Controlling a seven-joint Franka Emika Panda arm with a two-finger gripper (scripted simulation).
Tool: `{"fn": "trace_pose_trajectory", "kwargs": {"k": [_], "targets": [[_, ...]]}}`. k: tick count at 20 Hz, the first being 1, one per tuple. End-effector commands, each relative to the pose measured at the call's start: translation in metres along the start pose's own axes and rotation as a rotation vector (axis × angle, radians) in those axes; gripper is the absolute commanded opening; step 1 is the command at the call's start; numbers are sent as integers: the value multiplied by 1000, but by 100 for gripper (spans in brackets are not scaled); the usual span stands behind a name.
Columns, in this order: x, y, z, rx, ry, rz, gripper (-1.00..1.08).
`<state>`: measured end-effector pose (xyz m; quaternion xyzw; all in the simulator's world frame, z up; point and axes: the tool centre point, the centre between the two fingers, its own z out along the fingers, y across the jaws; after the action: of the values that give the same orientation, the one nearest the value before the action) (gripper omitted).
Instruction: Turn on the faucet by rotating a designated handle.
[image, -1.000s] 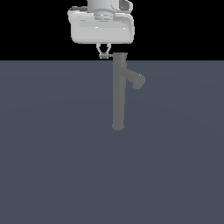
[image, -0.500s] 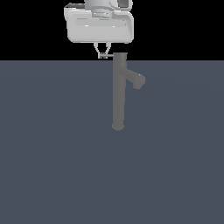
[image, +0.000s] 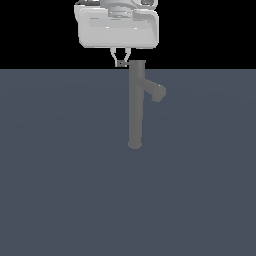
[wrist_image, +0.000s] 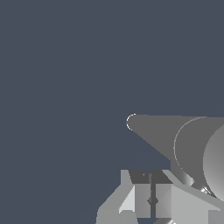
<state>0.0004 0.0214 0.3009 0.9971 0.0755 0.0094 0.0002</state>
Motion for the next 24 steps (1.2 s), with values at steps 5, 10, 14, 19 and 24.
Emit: {"fn": "trace_pose_trajectory", "kwargs": {"k": [5,10,14,19,24], "targets": [[-28,13,0,2,-18,13,-100],[-28,30,0,1,-12,5,-100],[-40,54,-1,2,-17,11,-100],[-27,42,0,3,-9,-27,-100],[-22,72,0,2,-14,-7,-100]]}}
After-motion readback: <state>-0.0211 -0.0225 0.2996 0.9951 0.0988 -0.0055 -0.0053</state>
